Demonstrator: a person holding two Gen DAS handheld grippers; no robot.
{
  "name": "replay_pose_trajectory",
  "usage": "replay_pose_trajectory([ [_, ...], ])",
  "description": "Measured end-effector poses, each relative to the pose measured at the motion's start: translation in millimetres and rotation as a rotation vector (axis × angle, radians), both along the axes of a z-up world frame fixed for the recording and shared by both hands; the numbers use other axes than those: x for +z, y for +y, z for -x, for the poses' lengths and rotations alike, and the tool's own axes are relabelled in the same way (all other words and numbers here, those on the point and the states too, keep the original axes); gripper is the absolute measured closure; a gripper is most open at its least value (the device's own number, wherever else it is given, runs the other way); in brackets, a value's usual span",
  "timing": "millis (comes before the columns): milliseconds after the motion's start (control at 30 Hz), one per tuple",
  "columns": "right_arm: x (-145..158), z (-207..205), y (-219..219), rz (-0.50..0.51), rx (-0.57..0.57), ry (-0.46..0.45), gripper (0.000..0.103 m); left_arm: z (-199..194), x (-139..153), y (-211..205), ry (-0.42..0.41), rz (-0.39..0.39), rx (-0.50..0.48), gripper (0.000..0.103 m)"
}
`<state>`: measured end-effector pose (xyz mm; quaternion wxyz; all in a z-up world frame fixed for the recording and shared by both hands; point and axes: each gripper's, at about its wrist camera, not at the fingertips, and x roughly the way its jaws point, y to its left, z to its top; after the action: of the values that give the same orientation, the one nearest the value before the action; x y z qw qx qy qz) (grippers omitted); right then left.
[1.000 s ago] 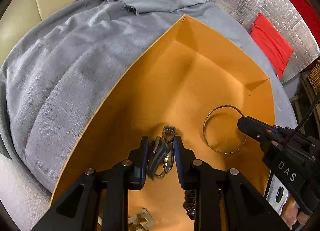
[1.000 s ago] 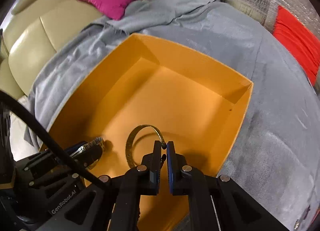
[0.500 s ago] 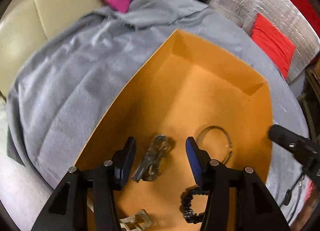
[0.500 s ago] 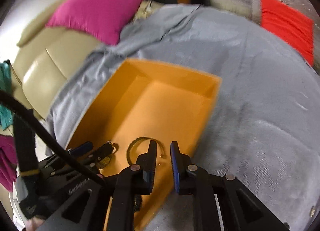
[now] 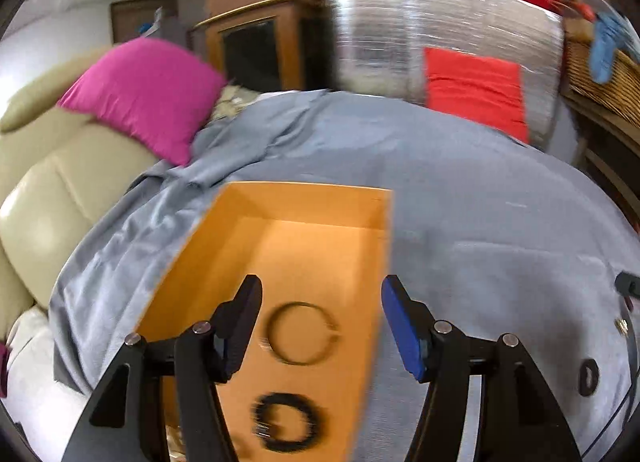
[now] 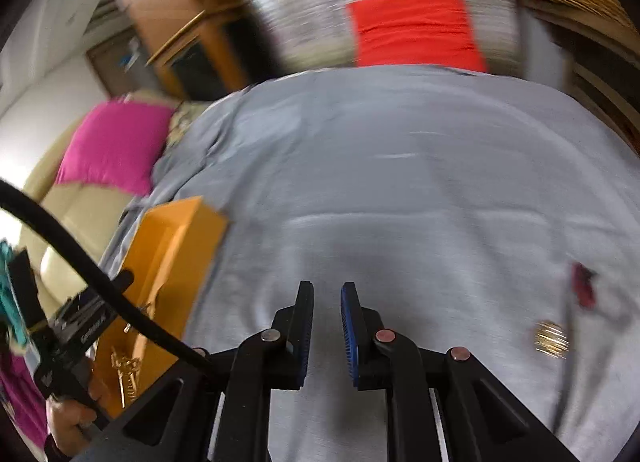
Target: Organize jewelry
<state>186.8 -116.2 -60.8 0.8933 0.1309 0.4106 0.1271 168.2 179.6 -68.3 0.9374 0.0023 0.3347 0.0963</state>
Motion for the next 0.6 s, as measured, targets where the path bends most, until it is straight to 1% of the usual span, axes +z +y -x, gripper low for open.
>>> replay_pose_trajectory([
  [33, -1.9, 1.4, -14.9, -0.015, -0.026, -0.006, 0.086, 2.1, -0.4, -12.6, 0.001, -0.009, -0.02, 0.04],
  [100, -4.2, 9.4, -60.4, -0.069, -0.104, -0.022, 0.086, 2.1, -4.6, -34.1, 0.01, -0.027, -0.065, 0.04],
  [200, -15.1, 21.4, -132.4, -0.193, -0.237, -0.037, 0.087, 4.4, -7.1, -59.9, 0.005, -0.043, -0.113, 0.04],
  [300, -27.8, 28.5, -183.5, -0.298, -0.334, -0.025, 0.086, 4.3, -7.4, -82.5, -0.019, -0.039, -0.176, 0.04],
  [400, -44.7, 28.1, -222.7, -0.402, -0.393, 0.016, 0.085, 0.7, -8.2, -110.5, -0.02, -0.008, -0.256, 0.04],
  [500, -56.7, 19.2, -238.9, -0.468, -0.406, 0.056, 0.085, -4.8, -11.8, -141.0, 0.009, 0.017, -0.344, 0.04],
  [567, -65.3, 12.5, -248.1, -0.528, -0.396, 0.083, 0.085, -6.3, -13.6, -161.2, 0.019, 0.014, -0.389, 0.04],
  [600, -69.2, 9.9, -250.6, -0.539, -0.395, 0.096, 0.085, -6.7, -14.3, -169.4, 0.024, 0.013, -0.404, 0.04],
])
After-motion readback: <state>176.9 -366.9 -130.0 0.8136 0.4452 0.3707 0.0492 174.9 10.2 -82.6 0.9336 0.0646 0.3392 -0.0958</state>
